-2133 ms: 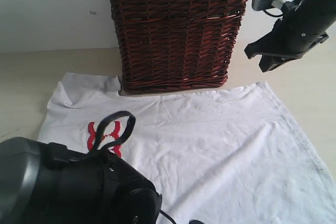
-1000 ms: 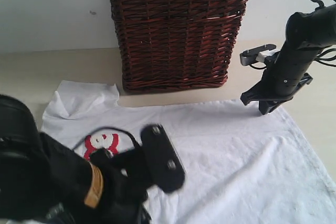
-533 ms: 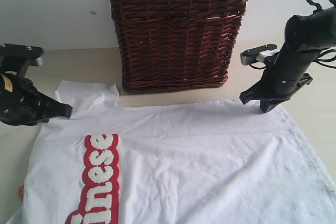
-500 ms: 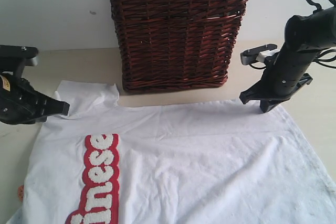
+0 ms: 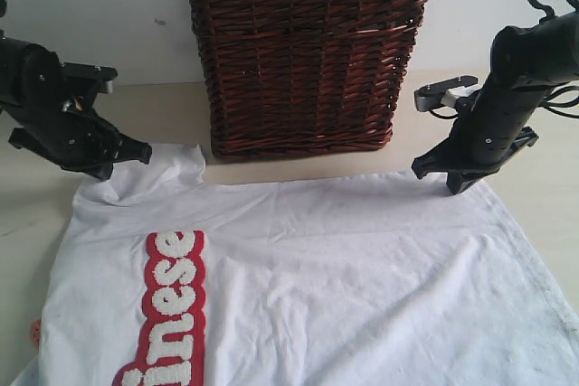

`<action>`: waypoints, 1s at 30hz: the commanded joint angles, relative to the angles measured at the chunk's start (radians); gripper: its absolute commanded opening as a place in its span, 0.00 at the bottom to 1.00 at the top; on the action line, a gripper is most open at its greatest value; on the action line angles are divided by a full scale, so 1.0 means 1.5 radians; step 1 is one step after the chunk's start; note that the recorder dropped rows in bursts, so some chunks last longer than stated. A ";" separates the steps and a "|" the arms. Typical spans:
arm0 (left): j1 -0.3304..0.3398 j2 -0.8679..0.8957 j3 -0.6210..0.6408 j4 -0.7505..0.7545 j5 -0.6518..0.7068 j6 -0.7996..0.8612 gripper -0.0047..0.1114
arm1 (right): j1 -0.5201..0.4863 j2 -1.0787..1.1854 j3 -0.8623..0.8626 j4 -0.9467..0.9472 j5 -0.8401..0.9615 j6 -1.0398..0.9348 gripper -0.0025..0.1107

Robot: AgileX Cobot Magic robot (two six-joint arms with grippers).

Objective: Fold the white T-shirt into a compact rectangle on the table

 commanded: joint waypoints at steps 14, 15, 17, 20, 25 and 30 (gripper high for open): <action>0.018 0.248 -0.369 0.023 0.227 0.054 0.04 | -0.003 0.001 0.001 -0.007 0.010 0.000 0.02; 0.018 0.252 -0.380 0.023 0.231 0.058 0.04 | -0.003 0.001 0.001 -0.007 0.008 0.000 0.02; 0.018 0.258 -0.393 0.023 0.238 0.060 0.04 | -0.003 0.001 0.001 -0.007 0.007 0.000 0.02; 0.018 0.263 -0.408 0.023 0.246 0.069 0.04 | -0.003 0.001 0.001 -0.007 0.004 0.000 0.02; 0.018 0.250 -0.408 0.011 0.238 0.069 0.04 | -0.003 0.001 0.001 -0.007 0.006 0.000 0.02; 0.018 0.212 -0.407 -0.031 0.217 0.089 0.04 | -0.003 -0.002 -0.024 -0.003 0.019 -0.006 0.02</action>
